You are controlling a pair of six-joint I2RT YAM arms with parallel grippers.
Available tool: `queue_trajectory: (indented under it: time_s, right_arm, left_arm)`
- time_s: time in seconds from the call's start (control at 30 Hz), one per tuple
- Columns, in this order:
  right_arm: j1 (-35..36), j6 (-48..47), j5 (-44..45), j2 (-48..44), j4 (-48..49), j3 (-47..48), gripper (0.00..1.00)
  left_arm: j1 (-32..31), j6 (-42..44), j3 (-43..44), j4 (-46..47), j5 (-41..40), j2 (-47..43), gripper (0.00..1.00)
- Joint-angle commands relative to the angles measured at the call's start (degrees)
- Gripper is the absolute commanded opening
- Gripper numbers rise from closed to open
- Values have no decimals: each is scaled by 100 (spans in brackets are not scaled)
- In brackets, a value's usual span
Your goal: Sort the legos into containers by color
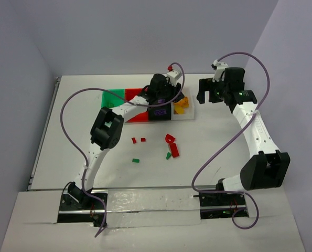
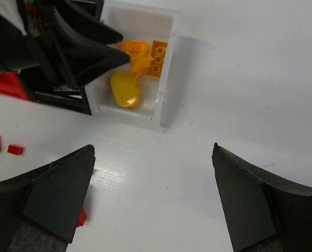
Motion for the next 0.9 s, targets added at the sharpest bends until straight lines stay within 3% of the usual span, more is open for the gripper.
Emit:
queue_trajectory:
  time_s: [0.0, 0.03, 0.1, 0.3, 0.5, 0.63, 0.87]
  right_arm:
    - [-8, -107, -493, -114, -197, -214, 100]
    - [0, -73, -562, -141, -197, -276, 100]
    - [0, -76, -655, -220, -210, -477, 100]
    - [308, -408, -932, -434, -391, -869, 96]
    - [1464, -764, -623, -280, -590, -1088, 91]
    - [2143, -611, -676, 99, -792, -1092, 90]
    - [2666, -293, -534, 1081, -1394, -857, 88]
  left_arm:
    - [-35, 141, 454, -35, -178, -107, 56]
    - [-35, 210, 480, -88, -187, -186, 63]
    - [-35, 269, 544, -192, -210, -314, 67]
    - [24, 400, 260, -605, -58, -1293, 67]
    - [540, 479, -2270, -1111, 697, -3862, 62]
    - [1123, 704, -3718, -1784, 638, -5441, 61]
    - [1846, 1132, -4748, -2683, 193, -7092, 67]
